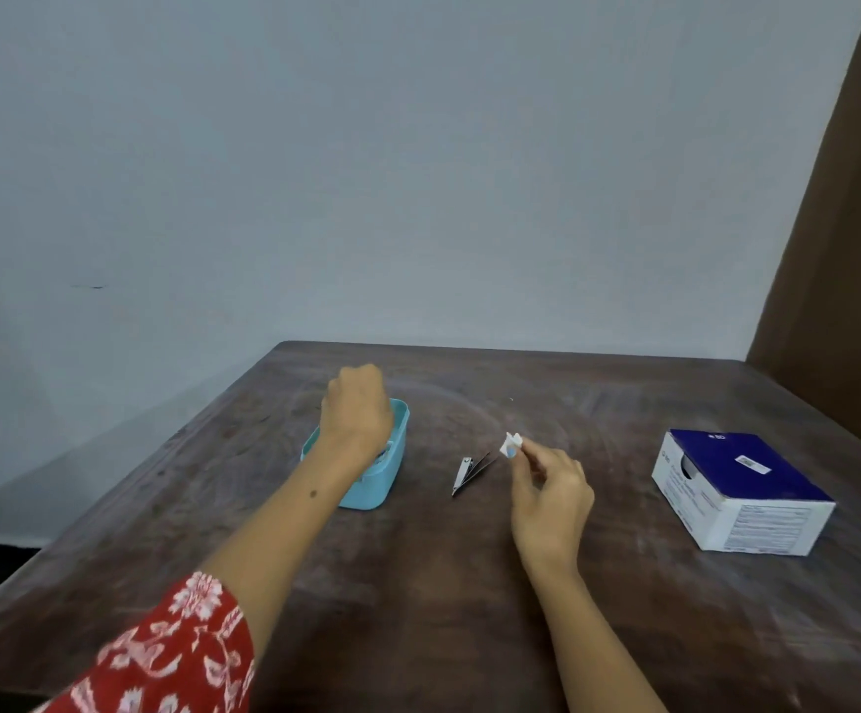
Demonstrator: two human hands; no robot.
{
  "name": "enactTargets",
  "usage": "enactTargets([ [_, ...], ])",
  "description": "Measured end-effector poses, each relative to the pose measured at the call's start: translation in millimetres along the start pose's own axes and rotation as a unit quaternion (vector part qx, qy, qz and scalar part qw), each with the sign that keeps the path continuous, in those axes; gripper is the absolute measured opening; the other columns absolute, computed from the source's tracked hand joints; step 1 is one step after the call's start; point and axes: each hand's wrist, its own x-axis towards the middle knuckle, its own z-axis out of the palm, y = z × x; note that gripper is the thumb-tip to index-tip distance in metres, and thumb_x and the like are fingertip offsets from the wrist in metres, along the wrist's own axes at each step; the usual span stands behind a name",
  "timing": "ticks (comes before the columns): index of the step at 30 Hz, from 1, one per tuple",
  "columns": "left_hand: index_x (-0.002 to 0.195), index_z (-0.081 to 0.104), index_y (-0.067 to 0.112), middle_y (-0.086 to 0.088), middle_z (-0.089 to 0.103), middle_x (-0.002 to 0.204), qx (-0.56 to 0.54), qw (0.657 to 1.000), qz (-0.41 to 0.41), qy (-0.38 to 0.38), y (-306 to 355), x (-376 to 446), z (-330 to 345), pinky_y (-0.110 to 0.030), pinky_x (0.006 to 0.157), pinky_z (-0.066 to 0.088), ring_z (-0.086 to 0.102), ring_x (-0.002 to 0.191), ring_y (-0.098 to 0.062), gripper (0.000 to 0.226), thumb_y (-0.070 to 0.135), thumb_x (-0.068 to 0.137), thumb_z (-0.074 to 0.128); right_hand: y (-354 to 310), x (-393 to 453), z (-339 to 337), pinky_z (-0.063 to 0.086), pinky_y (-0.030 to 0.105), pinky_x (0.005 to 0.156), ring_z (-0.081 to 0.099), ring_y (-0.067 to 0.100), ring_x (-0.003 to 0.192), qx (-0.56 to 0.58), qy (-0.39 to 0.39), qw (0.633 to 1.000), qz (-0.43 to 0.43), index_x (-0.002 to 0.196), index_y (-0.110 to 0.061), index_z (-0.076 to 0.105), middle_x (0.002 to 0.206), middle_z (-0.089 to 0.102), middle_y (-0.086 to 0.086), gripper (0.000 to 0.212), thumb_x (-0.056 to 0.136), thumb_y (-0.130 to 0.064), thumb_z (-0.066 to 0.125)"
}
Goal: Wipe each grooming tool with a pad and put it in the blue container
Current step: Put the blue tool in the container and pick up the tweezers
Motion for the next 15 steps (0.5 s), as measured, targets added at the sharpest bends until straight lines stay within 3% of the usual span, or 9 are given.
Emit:
enactTargets([
  [3, 0.07, 0.057, 0.002, -0.016, 0.061, 0.069, -0.083, 0.988, 0.1, 0.081, 19, -20, 3, -0.042, 0.061, 0.045, 0.051, 0.067, -0.036, 0.018, 0.005, 0.086, 0.047, -2, 3, -4, 0.041, 0.022, 0.073, 0.061, 0.02, 0.08, 0.089, 0.022, 0.989, 0.117, 0.106, -0.01, 0.07, 0.091, 0.07, 0.005, 0.02, 0.089, -0.012, 0.061],
  [6, 0.076, 0.059, 0.003, -0.018, 0.064, 0.078, -0.082, 0.985, 0.154, 0.011, 35, -41, 22, -0.045, 0.069, 0.048, 0.058, 0.076, -0.039, 0.019, 0.011, 0.087, 0.047, -4, 4, -7, 0.035, 0.008, 0.062, 0.056, 0.002, 0.069, 0.133, 0.029, 0.975, 0.174, 0.11, -0.009, 0.069, 0.087, 0.067, 0.0, 0.022, 0.091, -0.013, 0.058],
  [8, 0.083, 0.061, 0.004, -0.016, 0.063, 0.09, -0.036, 0.984, 0.17, -0.042, 42, -52, 38, -0.043, 0.075, 0.047, 0.059, 0.086, -0.037, 0.017, 0.014, 0.089, 0.048, -4, 4, -7, 0.034, 0.009, 0.065, 0.052, -0.005, 0.066, 0.14, 0.03, 0.972, 0.186, 0.11, -0.008, 0.068, 0.086, 0.067, 0.0, 0.023, 0.091, -0.013, 0.058],
  [12, 0.108, 0.058, 0.008, -0.013, 0.053, 0.116, 0.017, 0.979, 0.176, -0.097, 46, -56, 64, -0.039, 0.086, 0.044, 0.051, 0.109, -0.031, 0.021, 0.017, 0.093, 0.047, -4, 4, -7, 0.035, 0.012, 0.071, 0.051, -0.008, 0.067, 0.142, 0.026, 0.969, 0.202, 0.111, -0.008, 0.068, 0.093, 0.068, 0.0, 0.023, 0.091, -0.013, 0.058],
  [15, 0.12, 0.055, 0.008, -0.017, 0.048, 0.129, 0.082, 0.972, 0.189, -0.111, 51, -51, 74, -0.041, 0.106, 0.032, 0.038, 0.127, -0.032, 0.029, 0.018, 0.095, 0.045, -4, 3, -7, 0.036, 0.016, 0.069, 0.052, -0.002, 0.063, 0.136, 0.027, 0.968, 0.21, 0.11, -0.009, 0.068, 0.085, 0.066, 0.0, 0.023, 0.09, -0.014, 0.058],
])
